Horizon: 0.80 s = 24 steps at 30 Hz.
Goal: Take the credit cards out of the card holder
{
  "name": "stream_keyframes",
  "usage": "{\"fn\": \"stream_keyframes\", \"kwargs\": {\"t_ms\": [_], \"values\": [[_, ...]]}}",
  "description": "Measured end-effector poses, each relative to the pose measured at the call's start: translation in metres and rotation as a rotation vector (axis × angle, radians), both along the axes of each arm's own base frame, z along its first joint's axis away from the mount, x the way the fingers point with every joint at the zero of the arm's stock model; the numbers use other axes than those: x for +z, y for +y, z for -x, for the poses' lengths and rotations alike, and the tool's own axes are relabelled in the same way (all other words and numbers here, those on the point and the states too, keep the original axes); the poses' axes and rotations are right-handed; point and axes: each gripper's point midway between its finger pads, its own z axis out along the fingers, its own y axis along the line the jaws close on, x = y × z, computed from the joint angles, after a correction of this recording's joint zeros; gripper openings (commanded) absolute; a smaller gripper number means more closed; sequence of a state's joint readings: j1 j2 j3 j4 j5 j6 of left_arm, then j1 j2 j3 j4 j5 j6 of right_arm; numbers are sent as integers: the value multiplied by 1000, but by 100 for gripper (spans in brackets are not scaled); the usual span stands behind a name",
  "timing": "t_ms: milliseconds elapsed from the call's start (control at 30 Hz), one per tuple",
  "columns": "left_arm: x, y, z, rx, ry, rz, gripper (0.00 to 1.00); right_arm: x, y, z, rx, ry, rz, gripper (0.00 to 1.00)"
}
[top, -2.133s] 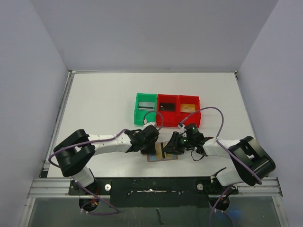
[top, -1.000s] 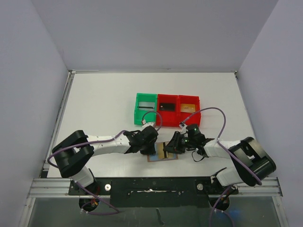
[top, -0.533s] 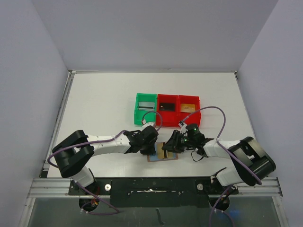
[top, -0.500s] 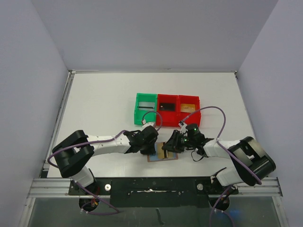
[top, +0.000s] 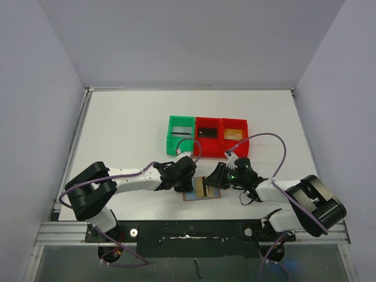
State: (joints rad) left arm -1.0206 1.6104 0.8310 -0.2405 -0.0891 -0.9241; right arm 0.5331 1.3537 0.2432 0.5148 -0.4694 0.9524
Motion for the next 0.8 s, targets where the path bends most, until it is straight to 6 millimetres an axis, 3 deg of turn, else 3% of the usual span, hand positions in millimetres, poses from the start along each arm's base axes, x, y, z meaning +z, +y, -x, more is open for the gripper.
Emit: {"fn": "stream_keyframes", "kwargs": {"t_ms": [433,700,800], "values": [[0,0,0,0,0,0,1,-8,5,15,51,36,-19,27],[0,0,0,0,0,0,1,-12,13,19,63,67,-30,3],[0,0,0,0,0,0,1,-10,13,18,58,67,-38,0]]}}
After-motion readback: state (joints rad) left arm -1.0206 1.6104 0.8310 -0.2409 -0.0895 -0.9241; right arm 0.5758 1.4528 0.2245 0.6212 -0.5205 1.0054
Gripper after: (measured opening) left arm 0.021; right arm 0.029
